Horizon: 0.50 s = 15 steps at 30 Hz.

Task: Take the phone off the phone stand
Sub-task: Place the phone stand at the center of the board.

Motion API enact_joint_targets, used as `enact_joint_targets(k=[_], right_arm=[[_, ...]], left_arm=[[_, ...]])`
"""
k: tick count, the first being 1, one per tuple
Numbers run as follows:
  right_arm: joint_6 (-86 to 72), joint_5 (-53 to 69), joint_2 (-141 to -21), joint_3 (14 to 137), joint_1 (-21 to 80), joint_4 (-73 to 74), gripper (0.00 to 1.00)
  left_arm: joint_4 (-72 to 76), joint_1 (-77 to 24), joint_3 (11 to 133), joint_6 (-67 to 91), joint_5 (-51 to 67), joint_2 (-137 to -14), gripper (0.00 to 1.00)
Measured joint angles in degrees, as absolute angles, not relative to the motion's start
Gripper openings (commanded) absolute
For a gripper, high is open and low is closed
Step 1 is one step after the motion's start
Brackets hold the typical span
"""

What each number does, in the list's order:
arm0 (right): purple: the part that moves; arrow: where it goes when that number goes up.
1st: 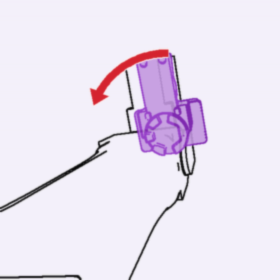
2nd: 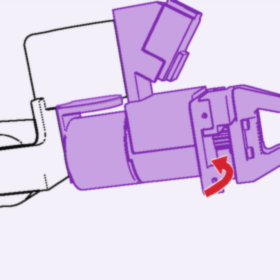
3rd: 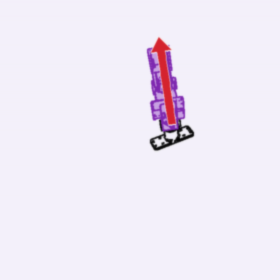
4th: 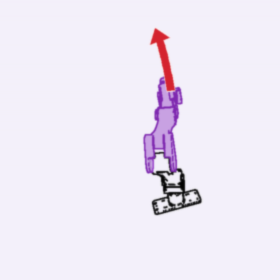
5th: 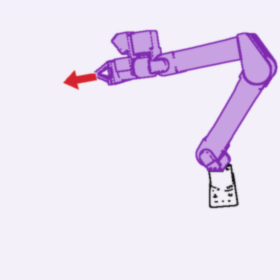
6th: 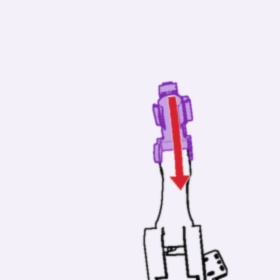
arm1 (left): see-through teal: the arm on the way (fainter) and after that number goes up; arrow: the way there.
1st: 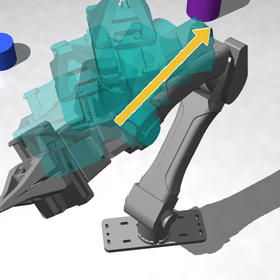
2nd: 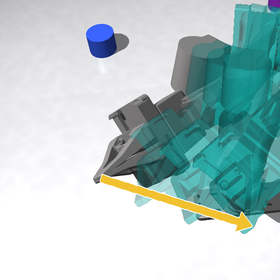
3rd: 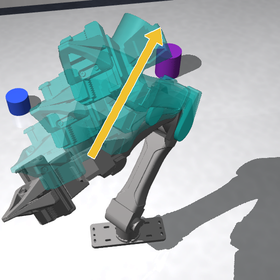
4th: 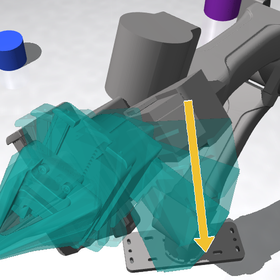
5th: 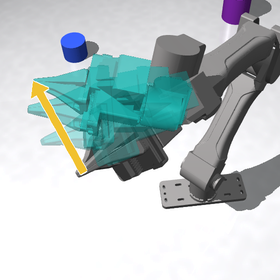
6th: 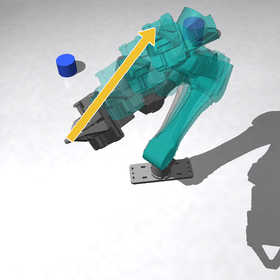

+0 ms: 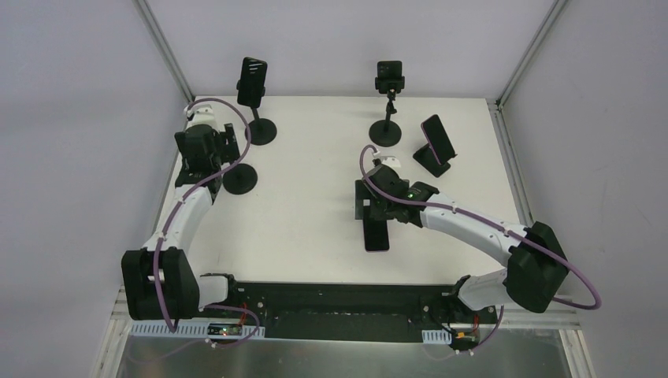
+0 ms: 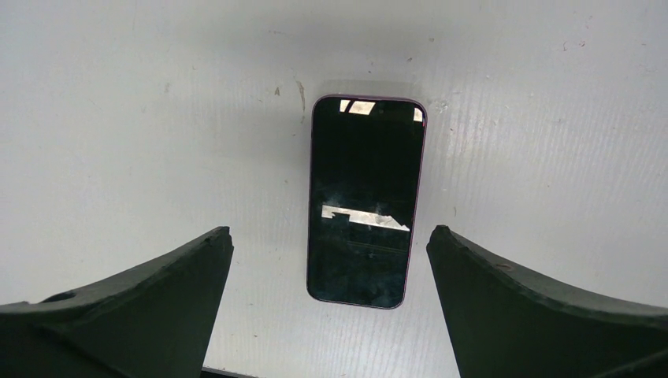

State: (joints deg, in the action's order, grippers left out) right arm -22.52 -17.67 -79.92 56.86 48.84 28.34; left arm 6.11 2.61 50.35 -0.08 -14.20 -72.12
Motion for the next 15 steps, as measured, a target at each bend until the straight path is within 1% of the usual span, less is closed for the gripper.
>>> enact_joint_targets(k=[7, 15], right_arm=[[-21.3, -17.4, -79.2, 56.9, 48.5, 27.9, 0.99], [-19.3, -15.0, -79.2, 58.3, 47.2, 26.7, 0.99]], left_arm=[[6.2, 2.6, 45.7, 2.2, -14.1, -63.7, 0.99], [4.8, 2.6, 44.6, 7.3, -10.7, -53.9, 0.99]])
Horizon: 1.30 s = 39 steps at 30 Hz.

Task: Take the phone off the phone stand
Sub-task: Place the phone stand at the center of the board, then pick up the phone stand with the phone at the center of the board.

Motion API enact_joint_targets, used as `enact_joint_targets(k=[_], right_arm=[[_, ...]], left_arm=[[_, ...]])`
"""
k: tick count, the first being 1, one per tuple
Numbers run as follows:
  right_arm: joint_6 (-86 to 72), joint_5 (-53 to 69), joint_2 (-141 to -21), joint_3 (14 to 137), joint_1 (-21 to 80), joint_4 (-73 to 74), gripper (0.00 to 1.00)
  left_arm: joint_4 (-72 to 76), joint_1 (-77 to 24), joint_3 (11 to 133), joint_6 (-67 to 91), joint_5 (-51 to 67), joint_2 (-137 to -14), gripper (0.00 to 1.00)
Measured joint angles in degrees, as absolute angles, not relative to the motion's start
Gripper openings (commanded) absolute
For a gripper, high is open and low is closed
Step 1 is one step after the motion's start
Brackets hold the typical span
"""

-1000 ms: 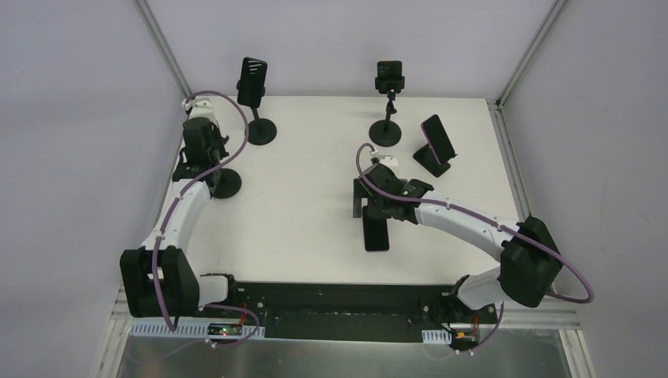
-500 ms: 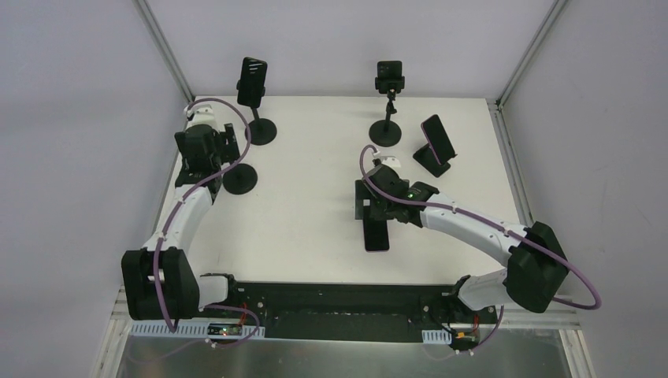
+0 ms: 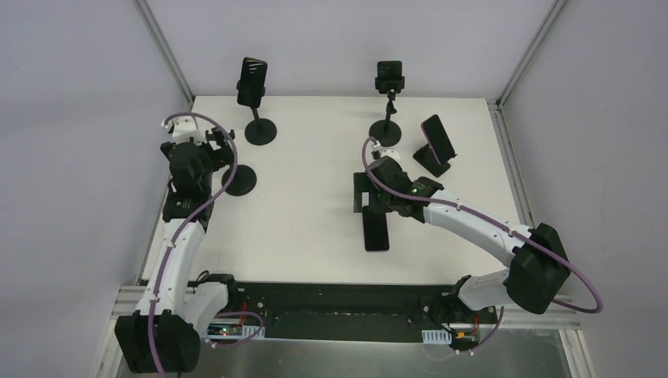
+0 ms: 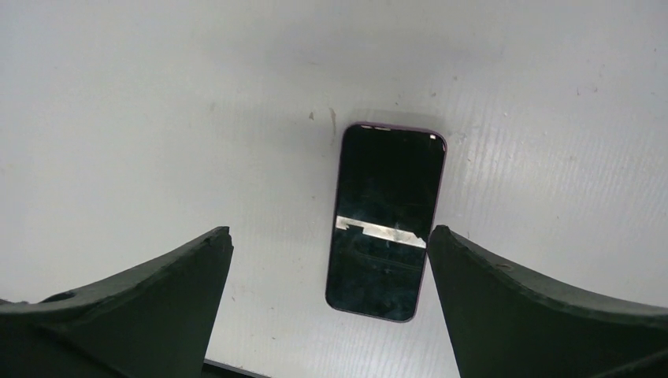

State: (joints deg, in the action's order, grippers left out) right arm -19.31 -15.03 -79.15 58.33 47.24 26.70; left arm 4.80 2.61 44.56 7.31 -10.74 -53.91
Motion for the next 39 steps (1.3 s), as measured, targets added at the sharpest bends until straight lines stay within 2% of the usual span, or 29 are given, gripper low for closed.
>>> enact_joint_targets(k=[9, 17, 25, 31, 35, 39], right_arm=[[-18.2, -9.0, -84.8, 69.0, 44.7, 24.1, 0.99], [-16.9, -5.2, -103.1, 89.7, 44.5, 19.0, 0.98], [-16.4, -1.1, -119.6, 99.9, 44.1, 2.7, 0.89], [-16.7, 2.5, -133.0, 108.7, 43.6, -13.6, 0.87], [-17.8, 3.3, -141.9, 118.9, 43.6, -18.0, 0.86], [-17.9, 3.0, -143.3, 120.6, 43.6, -19.3, 0.86]], left_arm=[[-6.0, 2.6, 43.2, 16.8, -8.9, -46.0, 0.99], [-12.9, 2.6, 37.4, 23.2, -1.0, -39.7, 0.99], [-18.0, 2.6, 35.0, 23.5, 1.1, -35.5, 0.99], [-19.0, 2.6, 35.0, 23.4, 1.1, -34.5, 0.99], [-19.6, 2.6, 35.0, 23.3, 1.1, -34.5, 0.99], [-20.0, 2.6, 35.0, 23.2, 1.1, -34.5, 0.99]])
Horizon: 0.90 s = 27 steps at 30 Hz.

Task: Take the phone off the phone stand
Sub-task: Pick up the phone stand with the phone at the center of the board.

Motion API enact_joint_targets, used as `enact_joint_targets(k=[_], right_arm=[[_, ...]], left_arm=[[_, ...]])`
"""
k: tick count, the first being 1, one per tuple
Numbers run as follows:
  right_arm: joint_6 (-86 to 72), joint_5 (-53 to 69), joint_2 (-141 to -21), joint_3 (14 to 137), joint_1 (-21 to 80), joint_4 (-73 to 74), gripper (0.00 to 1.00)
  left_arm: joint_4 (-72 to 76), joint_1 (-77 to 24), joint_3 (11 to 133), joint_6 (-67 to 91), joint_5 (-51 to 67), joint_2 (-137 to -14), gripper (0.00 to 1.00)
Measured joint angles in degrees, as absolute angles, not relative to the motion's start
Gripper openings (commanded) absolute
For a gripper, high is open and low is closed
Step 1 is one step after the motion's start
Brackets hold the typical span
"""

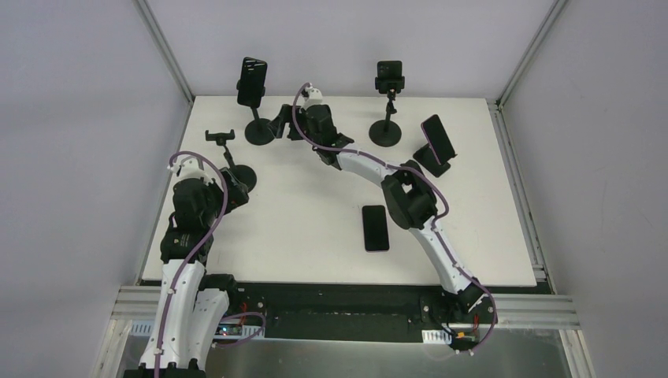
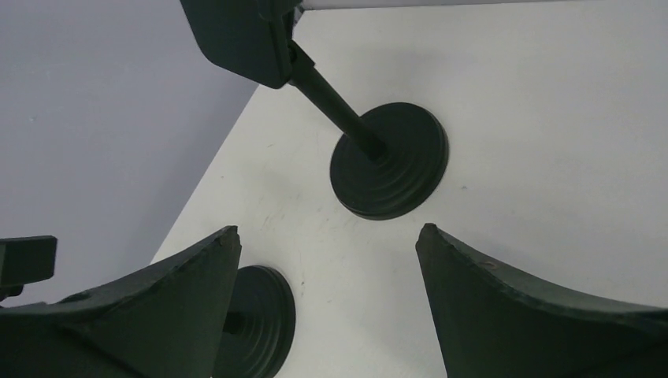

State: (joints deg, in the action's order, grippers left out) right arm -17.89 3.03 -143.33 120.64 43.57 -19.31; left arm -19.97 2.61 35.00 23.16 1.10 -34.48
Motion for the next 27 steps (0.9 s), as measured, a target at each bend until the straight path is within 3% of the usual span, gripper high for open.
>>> enact_joint_targets(k=[3, 13, 27], right_arm=[[-16.9, 0.5, -140.2, 115.3, 43.5, -21.8, 0.86], [-14.5, -15.2, -108.4, 73.5, 36.4, -26.7, 0.84], [-9.8, -14.6, -104.0, 70.6, 23.5, -24.1, 0.81]], left_arm=[[-20.0, 2.6, 35.0, 23.2, 1.1, -34.5, 0.99], [-20.0, 2.6, 35.0, 23.2, 1.2, -34.6, 0.99], [-20.0, 2.6, 35.0, 23.2, 1.3, -36.0, 0.99]])
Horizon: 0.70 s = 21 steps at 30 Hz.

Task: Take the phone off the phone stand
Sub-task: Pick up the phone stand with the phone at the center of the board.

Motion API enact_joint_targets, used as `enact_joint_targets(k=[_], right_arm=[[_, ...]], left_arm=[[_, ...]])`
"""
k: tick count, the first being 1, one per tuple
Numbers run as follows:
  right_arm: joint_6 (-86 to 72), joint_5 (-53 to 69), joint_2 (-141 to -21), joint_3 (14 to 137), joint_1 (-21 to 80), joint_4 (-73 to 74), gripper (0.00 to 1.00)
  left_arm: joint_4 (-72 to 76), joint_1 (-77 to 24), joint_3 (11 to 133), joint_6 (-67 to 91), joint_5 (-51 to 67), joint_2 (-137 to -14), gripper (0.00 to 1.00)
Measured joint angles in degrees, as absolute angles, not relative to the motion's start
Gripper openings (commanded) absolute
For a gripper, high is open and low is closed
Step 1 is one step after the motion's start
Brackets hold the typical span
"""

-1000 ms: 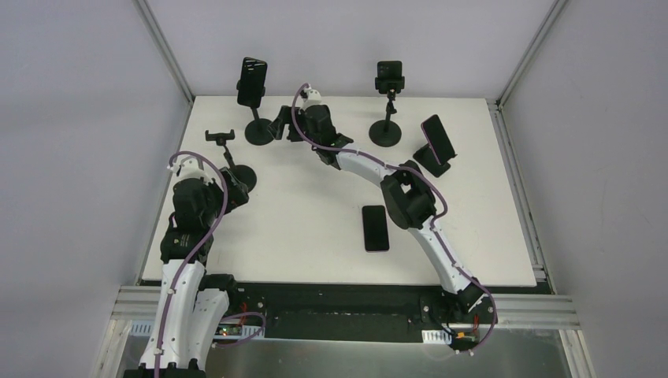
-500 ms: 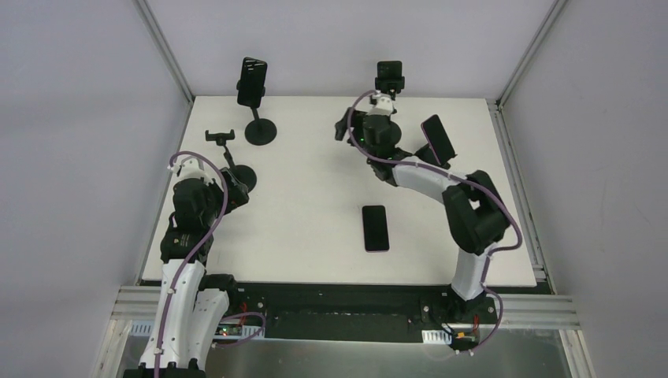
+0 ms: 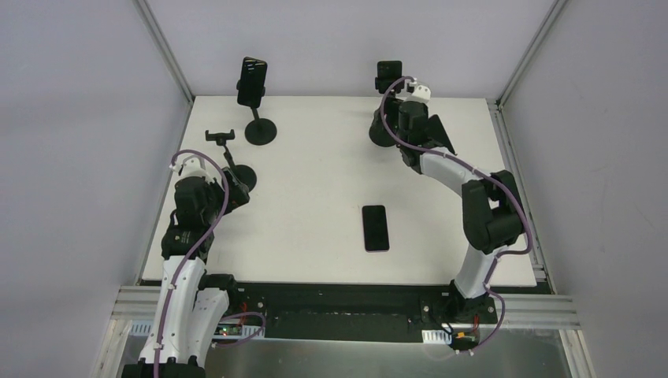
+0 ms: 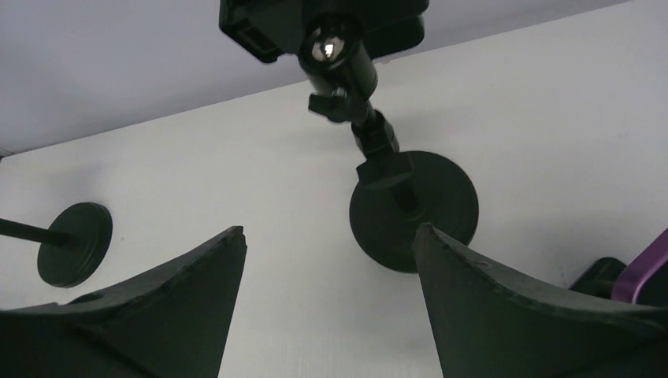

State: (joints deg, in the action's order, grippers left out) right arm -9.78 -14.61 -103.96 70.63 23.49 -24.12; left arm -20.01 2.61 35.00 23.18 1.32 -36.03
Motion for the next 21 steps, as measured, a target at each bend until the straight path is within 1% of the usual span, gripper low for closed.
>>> enact_joint_targets(k=[10, 14, 21], right_arm=[[-5.4, -9.4, -108.4, 78.8, 19.6, -20.1, 0.80], [-3.8, -7.1, -111.1, 81.9, 19.5, -18.3, 0.79], [-1.2, -6.6, -115.1, 87.5, 19.5, -14.9, 0.77]], left_arm=[[-20.0, 2.6, 35.0, 23.2, 1.3, -36.4, 0.99], [-20.0, 2.6, 35.0, 23.2, 1.3, -36.4, 0.99], [-20.0, 2.6, 35.0, 23.2, 1.3, -36.4, 0.99]])
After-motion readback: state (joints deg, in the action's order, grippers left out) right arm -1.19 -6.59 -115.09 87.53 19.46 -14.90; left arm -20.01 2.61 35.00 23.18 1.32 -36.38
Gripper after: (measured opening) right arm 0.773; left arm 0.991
